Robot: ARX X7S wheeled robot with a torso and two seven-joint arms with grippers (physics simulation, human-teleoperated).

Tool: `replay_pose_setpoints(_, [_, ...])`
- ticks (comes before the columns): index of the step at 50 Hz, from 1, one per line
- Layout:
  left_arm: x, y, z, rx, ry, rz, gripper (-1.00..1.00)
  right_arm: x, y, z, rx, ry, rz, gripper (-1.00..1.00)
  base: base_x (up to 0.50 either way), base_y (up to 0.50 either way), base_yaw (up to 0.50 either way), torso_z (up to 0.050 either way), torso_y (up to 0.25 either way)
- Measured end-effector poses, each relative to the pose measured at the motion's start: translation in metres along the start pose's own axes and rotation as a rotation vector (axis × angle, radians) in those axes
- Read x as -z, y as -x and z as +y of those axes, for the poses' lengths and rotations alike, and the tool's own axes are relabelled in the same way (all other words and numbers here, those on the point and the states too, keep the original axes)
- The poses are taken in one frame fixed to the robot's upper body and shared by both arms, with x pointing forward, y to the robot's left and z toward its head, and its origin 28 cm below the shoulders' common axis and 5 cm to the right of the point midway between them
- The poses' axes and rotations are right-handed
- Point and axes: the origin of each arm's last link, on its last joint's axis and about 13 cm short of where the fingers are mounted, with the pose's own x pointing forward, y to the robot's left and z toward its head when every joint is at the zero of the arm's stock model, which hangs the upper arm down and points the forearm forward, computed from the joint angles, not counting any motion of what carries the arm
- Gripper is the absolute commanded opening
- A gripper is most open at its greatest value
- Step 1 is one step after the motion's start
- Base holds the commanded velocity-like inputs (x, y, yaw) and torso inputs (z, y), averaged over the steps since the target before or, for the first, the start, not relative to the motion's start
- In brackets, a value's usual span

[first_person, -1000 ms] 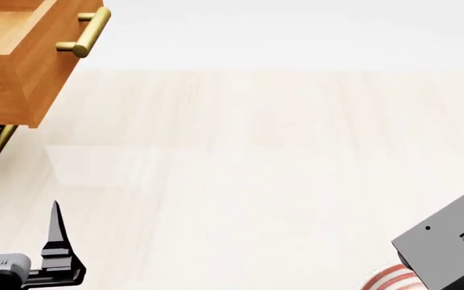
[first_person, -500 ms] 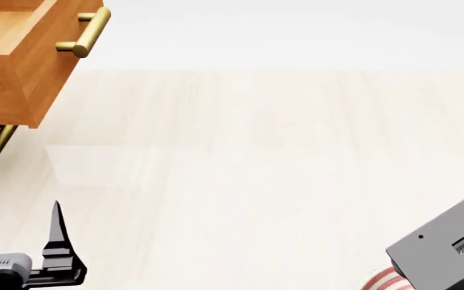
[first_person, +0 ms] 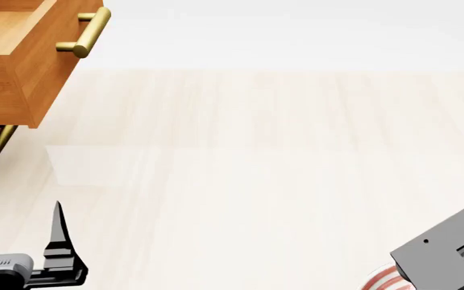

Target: Put the bowl on the plate.

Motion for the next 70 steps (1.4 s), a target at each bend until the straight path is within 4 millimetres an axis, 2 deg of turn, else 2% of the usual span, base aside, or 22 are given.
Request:
replay_pose_setpoints(13, [-0.001, 0.001, 0.0, 0.001, -0.001, -0.001, 1.0, -0.001, 0.004, -0.001, -0.041, -0.051, -0.054, 1.0, 0.0, 0.0, 0.0, 0.0, 0.0])
replay_pose_setpoints(32, [-0.002, 0.003, 0.0, 0.004, 0.002, -0.006, 1.0, -0.006, 0.021, -0.001, -0.16, -0.126, -0.214, 1.0, 0.0, 0.0, 0.0, 0.0, 0.0])
replay_pose_setpoints(70, [-0.002, 0.003, -0.001, 0.004, 0.004, -0.008, 1.0, -0.025, 0.029, -0.004, -0.092, -0.046, -0.409, 1.0, 0.0, 0.0, 0.0, 0.0, 0.0])
